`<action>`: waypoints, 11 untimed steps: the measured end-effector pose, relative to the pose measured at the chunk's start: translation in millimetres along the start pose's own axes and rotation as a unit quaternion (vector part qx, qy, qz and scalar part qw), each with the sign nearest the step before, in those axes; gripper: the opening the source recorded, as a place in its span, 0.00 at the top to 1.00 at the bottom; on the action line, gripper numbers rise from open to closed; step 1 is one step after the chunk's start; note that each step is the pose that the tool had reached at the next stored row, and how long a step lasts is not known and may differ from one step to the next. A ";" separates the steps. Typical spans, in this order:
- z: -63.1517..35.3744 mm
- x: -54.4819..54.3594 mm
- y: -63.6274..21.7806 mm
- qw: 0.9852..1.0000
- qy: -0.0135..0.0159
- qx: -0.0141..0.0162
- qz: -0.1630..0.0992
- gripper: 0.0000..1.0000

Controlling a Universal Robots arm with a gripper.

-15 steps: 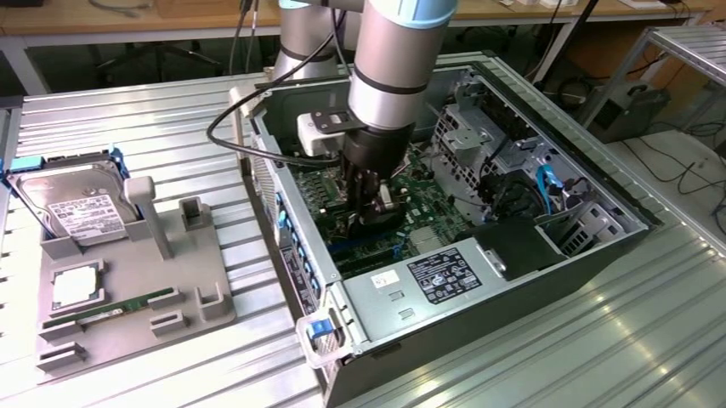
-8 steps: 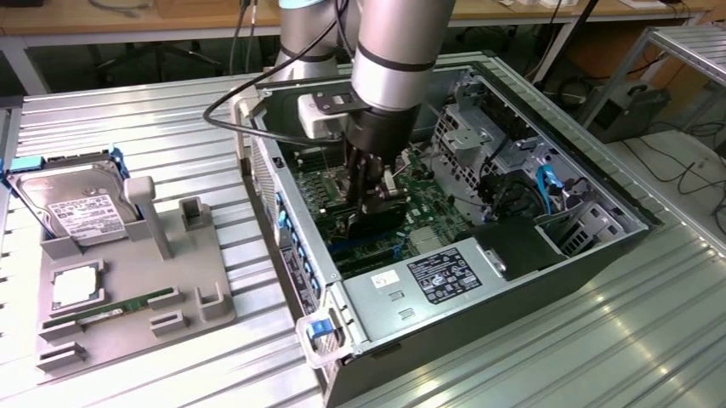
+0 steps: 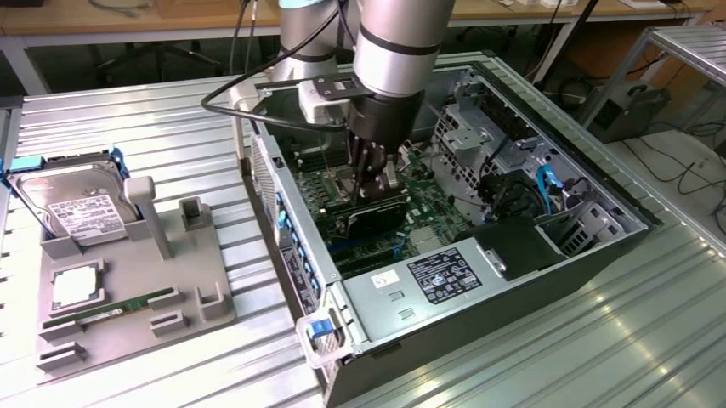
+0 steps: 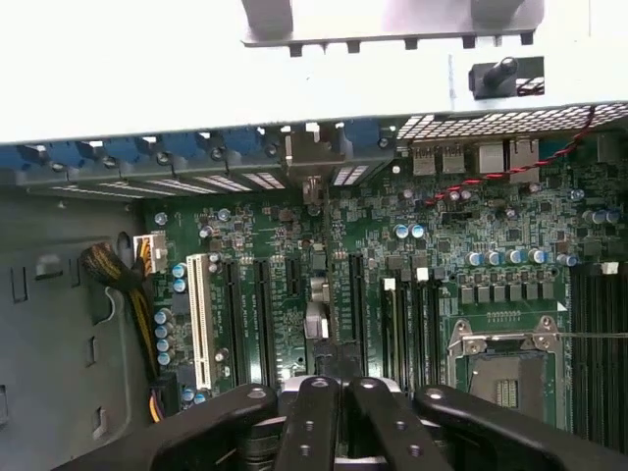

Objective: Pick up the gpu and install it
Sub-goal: 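Insert the gpu into the slot, then press down on the gpu until it lock into place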

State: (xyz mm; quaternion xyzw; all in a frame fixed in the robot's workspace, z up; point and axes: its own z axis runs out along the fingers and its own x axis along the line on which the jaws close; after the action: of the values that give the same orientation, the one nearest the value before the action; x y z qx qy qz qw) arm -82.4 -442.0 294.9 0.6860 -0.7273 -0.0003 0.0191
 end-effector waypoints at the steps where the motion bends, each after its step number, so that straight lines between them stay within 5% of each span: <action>1: 0.4 -0.2 0.0 1.000 0.000 0.000 0.000 0.89; 11: 2.9 -0.5 0.0 1.000 0.000 0.000 0.000 0.89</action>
State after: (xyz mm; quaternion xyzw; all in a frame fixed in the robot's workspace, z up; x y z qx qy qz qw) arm -82.5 -441.6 292.0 0.6860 -0.7273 -0.0003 0.0192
